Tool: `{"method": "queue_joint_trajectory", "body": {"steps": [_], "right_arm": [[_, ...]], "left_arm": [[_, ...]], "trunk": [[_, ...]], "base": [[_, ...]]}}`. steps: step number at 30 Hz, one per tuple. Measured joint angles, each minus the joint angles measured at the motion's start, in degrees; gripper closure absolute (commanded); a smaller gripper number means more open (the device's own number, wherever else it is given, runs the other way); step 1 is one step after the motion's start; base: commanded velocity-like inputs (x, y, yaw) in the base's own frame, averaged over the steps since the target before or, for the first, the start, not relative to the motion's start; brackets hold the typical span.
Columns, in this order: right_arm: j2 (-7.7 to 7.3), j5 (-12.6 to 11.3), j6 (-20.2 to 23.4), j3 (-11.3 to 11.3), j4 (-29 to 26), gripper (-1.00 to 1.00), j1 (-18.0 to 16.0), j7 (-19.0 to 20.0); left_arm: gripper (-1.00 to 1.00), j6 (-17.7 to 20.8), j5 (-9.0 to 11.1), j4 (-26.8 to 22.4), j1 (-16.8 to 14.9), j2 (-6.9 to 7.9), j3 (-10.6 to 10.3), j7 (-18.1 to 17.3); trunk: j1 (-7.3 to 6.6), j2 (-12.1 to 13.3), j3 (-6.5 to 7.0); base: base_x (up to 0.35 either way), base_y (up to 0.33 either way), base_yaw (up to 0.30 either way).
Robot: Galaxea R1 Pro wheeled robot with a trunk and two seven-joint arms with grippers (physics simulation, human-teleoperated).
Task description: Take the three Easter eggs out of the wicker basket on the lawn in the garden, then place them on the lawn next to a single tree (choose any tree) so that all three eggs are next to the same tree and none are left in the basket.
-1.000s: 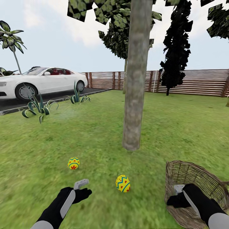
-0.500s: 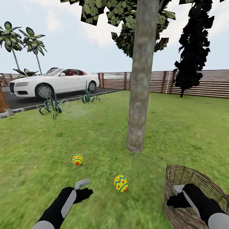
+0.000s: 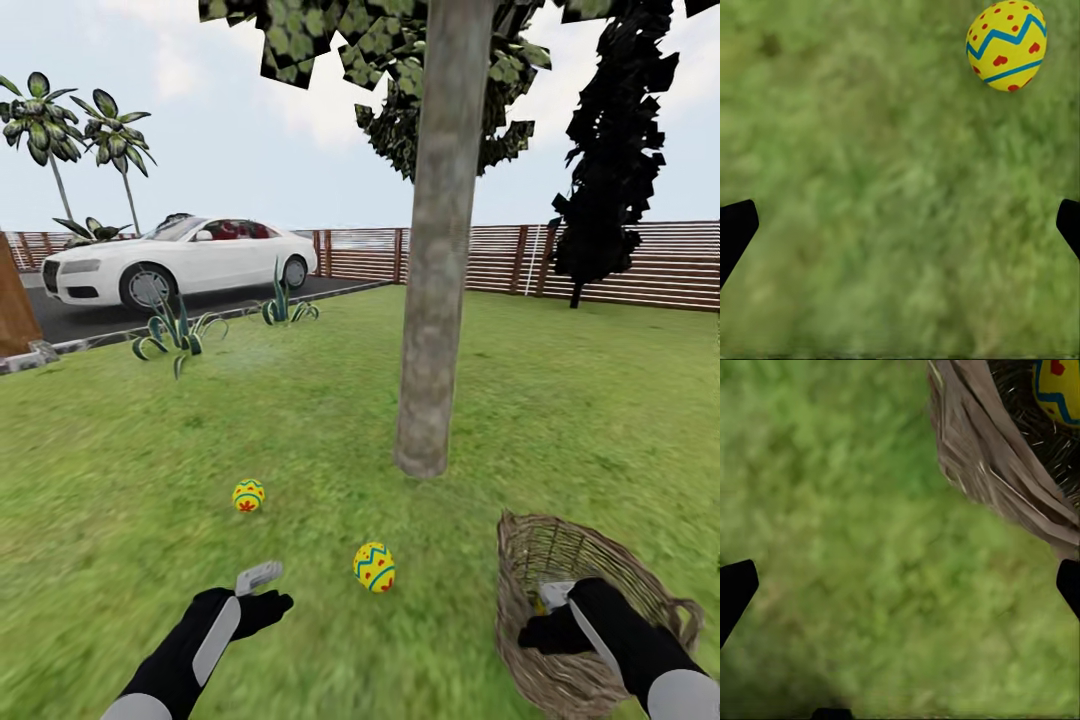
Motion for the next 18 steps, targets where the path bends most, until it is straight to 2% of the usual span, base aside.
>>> {"method": "queue_joint_trajectory", "body": {"steps": [6, 12, 16, 18], "right_arm": [[0.13, 0.01, 0.00, 0.00, 0.00, -1.00, 0.00, -0.01], [0.13, 0.01, 0.07, -0.01, 0.00, -1.00, 0.00, -0.07], [0.13, 0.02, 0.01, -0.02, 0.82, -1.00, 0.00, -0.01], [0.13, 0.01, 0.00, -0.02, 0.87, -1.00, 0.00, -0.03]], "left_arm": [[-1.00, -0.16, -0.01, 0.02, 0.02, -0.11, -0.04, -0.02], [-1.00, -0.52, -0.17, 2.01, -0.03, -0.18, -0.08, -0.03], [-1.00, -0.72, -0.10, 2.03, 0.01, -0.23, -0.08, -0.08], [-1.00, -2.43, -0.15, 2.06, 0.00, -0.33, -0.13, -0.06]], "trunk": [[-1.33, 2.41, 1.08], [-2.64, 4.81, 2.15], [-3.55, 6.42, 2.87], [-3.98, 7.22, 3.23]], "base": [[-0.261, 0.000, 0.000], [-0.328, -0.026, 0.000], [-0.061, -0.142, 0.000], [-0.154, -0.040, 0.000]]}}
